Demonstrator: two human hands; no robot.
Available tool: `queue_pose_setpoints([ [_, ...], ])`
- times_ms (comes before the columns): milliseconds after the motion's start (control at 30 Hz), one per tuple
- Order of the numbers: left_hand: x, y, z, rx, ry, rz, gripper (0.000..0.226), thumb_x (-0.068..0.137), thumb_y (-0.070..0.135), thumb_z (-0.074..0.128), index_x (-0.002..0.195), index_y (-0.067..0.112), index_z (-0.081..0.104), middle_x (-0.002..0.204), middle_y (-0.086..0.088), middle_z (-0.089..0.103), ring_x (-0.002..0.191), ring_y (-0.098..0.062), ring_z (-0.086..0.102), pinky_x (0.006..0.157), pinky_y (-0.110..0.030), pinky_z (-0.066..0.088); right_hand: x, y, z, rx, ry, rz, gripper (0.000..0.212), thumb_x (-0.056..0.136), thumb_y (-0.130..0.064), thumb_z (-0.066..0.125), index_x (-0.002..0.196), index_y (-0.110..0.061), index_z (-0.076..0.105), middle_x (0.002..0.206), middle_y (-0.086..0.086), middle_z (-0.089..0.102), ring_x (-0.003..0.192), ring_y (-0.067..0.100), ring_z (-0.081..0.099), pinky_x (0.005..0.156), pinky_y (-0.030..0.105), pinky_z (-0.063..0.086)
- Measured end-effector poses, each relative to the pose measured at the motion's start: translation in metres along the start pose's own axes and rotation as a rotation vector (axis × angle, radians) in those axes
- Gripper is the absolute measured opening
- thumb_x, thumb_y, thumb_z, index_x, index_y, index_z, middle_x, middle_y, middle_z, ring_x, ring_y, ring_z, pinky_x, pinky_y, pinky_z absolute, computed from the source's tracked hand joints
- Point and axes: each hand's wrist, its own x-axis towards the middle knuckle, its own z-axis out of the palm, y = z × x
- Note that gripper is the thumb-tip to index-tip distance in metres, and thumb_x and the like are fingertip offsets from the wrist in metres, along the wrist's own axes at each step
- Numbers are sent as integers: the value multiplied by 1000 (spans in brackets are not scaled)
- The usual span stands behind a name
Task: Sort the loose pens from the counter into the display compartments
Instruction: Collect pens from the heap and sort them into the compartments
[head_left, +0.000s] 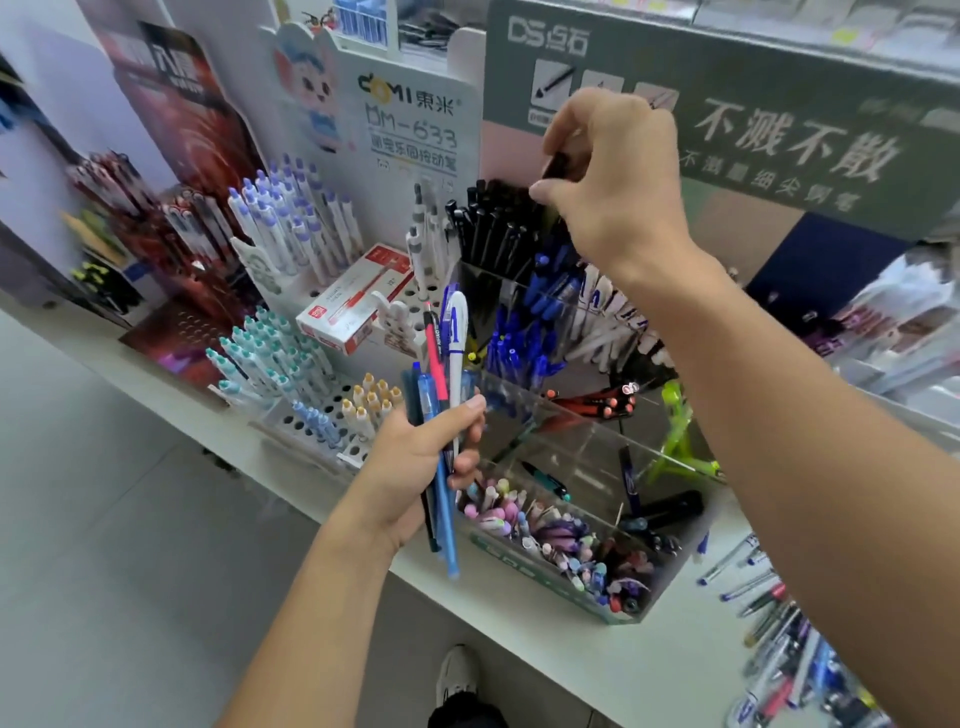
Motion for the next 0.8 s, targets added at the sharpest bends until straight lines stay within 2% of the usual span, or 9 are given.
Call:
queue_pose_setpoints([
  [133, 3, 3, 2, 5, 2, 2, 11, 94, 14, 65, 91, 11, 56, 69, -2, 55, 48, -11, 43, 41, -18, 35, 0, -1, 18, -84, -178, 21, 29, 72, -19, 91, 90, -14, 70, 84, -4, 64, 84, 18, 63, 82, 36, 57],
  [200, 2, 3, 4, 19, -2, 5, 11, 94, 15, 66, 91, 11, 57, 70, -3, 56, 48, -12, 45, 41, -18, 36, 1, -3, 26, -94, -207, 26, 26, 72, -26, 91, 86, -13, 73, 84, -2, 65, 83, 19, 64, 82, 37, 58],
  [333, -2, 0, 6, 58, -49, 19, 12, 92, 21, 68, 89, 11, 62, 74, -7, 62, 52, -17, 54, 42, -23, 43, -2, -10, 21, -167, -248, 25, 17, 87, -33, 79, 92, -17, 81, 87, 3, 75, 79, 19, 69, 83, 36, 59],
  [467, -10, -2, 12, 86, -155, 39, 21, 86, 25, 67, 96, 7, 64, 75, -10, 66, 55, -20, 61, 45, -25, 49, -44, -10, -13, -162, -234, -9, 40, 98, -45, 60, 91, -9, 78, 80, 7, 73, 70, 23, 63, 71, 38, 54],
  [533, -12, -2, 17, 112, -229, 41, 24, 86, 25, 66, 101, 6, 67, 76, -13, 67, 56, -21, 62, 46, -26, 50, -78, -6, -34, 13, -368, 139, 41, 91, -51, 69, 93, -11, 78, 79, 3, 73, 66, 13, 63, 62, 29, 50],
  [567, -13, -3, 20, 134, -266, 37, 24, 86, 25, 67, 101, 7, 68, 77, -14, 68, 56, -22, 63, 46, -27, 50, -94, -4, -41, 144, -445, 235, 36, 86, -49, 75, 91, -14, 78, 77, 1, 74, 63, 9, 63, 59, 24, 48],
  [633, -13, -8, 30, 184, -314, 24, 22, 84, 28, 68, 97, 10, 69, 77, -14, 68, 54, -22, 61, 45, -27, 48, -116, 7, -48, 392, -451, 409, 21, 84, -34, 81, 82, -14, 76, 70, 2, 73, 55, 7, 60, 52, 21, 47],
  [733, -14, -18, 51, 154, -296, -14, 25, 84, 34, 67, 94, 10, 65, 73, -8, 62, 48, -16, 49, 42, -24, 38, -131, 26, -56, 580, -334, 556, 14, 91, -14, 74, 78, -9, 71, 65, 8, 67, 52, 10, 58, 46, 21, 46],
  [800, -12, -25, 63, -1, -232, -66, 22, 85, 33, 66, 90, 13, 58, 69, -4, 52, 47, -11, 39, 41, -20, 32, -133, 36, -71, 617, -178, 530, 16, 94, -5, 67, 79, -9, 70, 64, 6, 67, 53, 11, 60, 47, 20, 49],
])
